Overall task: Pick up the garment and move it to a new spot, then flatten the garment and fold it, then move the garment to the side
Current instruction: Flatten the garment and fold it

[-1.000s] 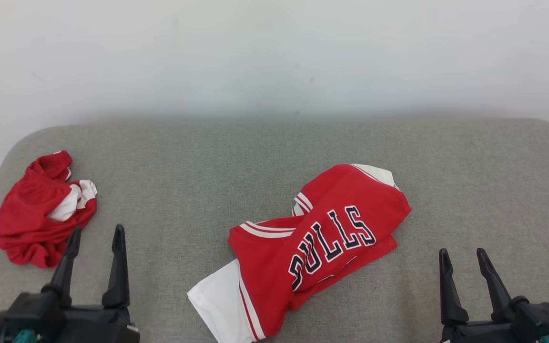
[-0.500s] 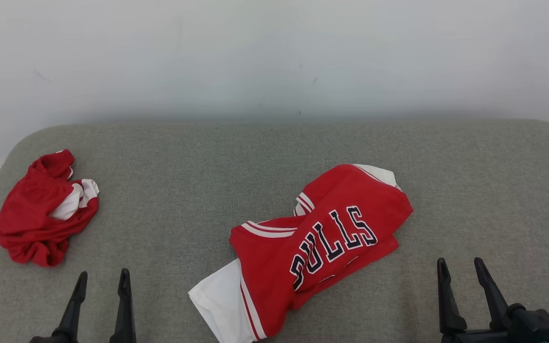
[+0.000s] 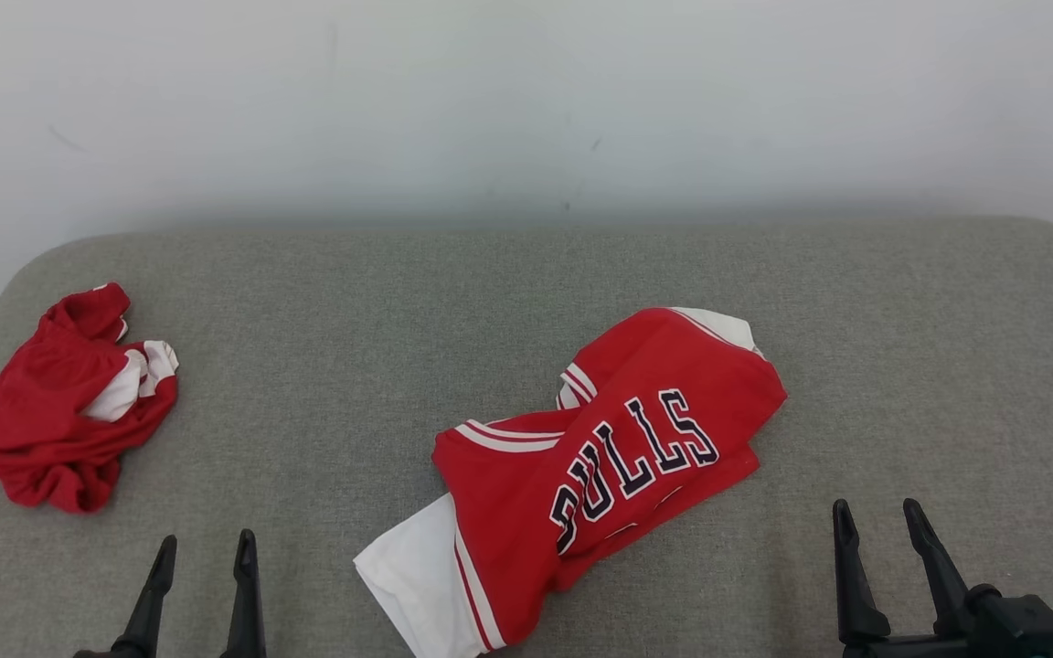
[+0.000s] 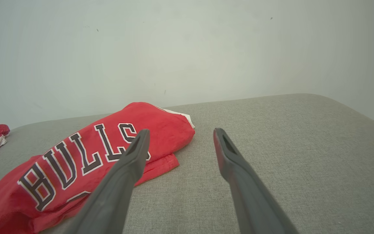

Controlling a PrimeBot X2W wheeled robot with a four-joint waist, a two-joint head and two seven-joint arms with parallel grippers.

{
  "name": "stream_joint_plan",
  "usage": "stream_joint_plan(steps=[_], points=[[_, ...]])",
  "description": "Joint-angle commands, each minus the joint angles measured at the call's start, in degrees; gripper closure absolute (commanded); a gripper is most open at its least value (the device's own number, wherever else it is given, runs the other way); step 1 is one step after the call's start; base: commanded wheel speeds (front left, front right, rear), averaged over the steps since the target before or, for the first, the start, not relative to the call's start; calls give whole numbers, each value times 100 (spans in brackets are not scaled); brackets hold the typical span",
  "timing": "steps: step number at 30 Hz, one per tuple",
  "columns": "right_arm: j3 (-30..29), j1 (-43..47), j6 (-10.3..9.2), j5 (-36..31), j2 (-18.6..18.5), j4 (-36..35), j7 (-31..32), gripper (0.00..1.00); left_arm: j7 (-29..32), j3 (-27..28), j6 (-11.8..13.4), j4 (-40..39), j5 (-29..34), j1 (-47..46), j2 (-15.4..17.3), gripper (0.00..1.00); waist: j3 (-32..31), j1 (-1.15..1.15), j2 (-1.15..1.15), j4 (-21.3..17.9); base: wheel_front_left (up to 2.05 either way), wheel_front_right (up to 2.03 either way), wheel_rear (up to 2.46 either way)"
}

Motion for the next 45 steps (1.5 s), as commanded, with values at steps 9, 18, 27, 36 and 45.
stream_joint_plan(steps=[9,18,27,36,45], points=[[-2,-18,-13,-5,0,26,-3,0,-19,130,-88,77,151,-39,-116,0,-14,0,0,-6,0,0,0],[70,-144,-13,11,0,36,-1,0,-19,158,-156,213,90,-639,111,0,134,0,0,-119,0,0,0],[144,-343,-13,206,0,56,-2,0,694,-619,-190,360,-245,-2182,972,0,480,0,0,-635,0,0,0],[225,-576,-13,428,1,95,-2,0,1926,-1903,-192,564,-1298,-3485,1907,0,905,0,0,-1184,0,0,0],[283,-748,-13,629,2,133,-2,0,3161,-3055,-183,856,-2282,-4028,2654,0,1213,0,0,-1578,0,0,0]])
